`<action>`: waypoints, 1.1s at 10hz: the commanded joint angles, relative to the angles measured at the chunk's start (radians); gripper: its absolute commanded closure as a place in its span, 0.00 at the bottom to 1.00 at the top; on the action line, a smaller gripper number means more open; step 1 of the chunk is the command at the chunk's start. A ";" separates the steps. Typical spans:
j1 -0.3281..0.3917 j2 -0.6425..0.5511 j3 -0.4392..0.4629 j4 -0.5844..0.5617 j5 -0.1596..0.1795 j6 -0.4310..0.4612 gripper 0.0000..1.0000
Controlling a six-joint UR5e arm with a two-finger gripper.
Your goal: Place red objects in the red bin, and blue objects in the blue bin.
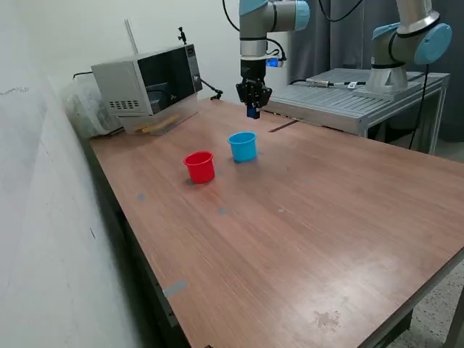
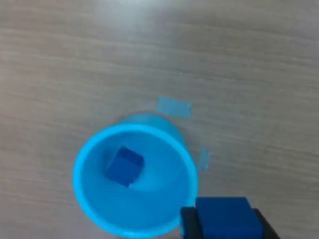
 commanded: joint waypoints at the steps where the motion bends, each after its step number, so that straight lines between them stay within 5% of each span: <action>1: -0.027 0.051 -0.064 -0.003 0.035 -0.035 1.00; 11: -0.058 0.076 -0.091 -0.003 0.032 -0.047 1.00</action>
